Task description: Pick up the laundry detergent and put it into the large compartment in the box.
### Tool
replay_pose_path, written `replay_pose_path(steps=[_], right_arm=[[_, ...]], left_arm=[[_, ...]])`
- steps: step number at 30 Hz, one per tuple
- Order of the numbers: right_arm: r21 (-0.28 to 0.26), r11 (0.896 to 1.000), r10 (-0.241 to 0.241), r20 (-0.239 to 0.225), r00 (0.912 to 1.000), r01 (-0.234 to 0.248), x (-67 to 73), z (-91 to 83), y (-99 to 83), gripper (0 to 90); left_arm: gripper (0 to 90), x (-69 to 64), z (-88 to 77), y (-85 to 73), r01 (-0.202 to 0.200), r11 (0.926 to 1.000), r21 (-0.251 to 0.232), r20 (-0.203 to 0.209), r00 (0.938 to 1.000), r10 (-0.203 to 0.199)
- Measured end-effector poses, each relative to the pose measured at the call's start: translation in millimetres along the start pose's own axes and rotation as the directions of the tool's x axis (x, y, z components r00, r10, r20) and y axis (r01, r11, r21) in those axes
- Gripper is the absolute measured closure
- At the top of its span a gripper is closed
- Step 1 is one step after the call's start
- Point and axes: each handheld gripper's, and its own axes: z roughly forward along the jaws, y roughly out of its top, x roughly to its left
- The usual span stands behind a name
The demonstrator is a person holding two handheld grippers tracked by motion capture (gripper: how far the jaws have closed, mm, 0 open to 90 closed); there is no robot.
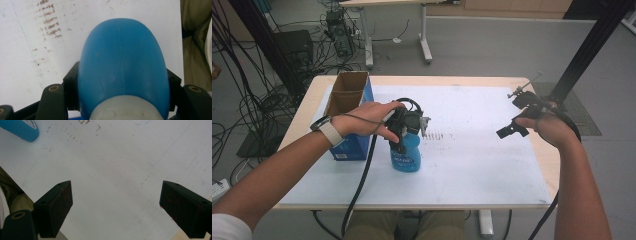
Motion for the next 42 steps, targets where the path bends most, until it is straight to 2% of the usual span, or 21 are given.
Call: replay_pose_path(steps=[32,38,42], right_arm=[[0.004,1.000,0.005,-0.004,1.0000,-0.005,-1.9,-1.0,-4.8,11.4],[0.002,1.000,0.007,0.000,1.0000,-0.007,-1.4,-3.9,-5.3,11.4],[0.000,1.000,0.004,0.002,1.0000,-0.004,-0.4,-5.2,-5.5,11.4]], left_arm=[[37.6,-0.8,-0.6,-0.7,0.007,1.0000,-0.006,-0.001,1.0000,-0.007],[37.5,-4.1,-2.1,1.1,0.017,0.9999,0.000,-0.008,0.9998,-0.017],[37.2,-5.5,-5.6,-0.1,0.043,0.9990,-0.007,-0.016,0.9989,-0.043]])
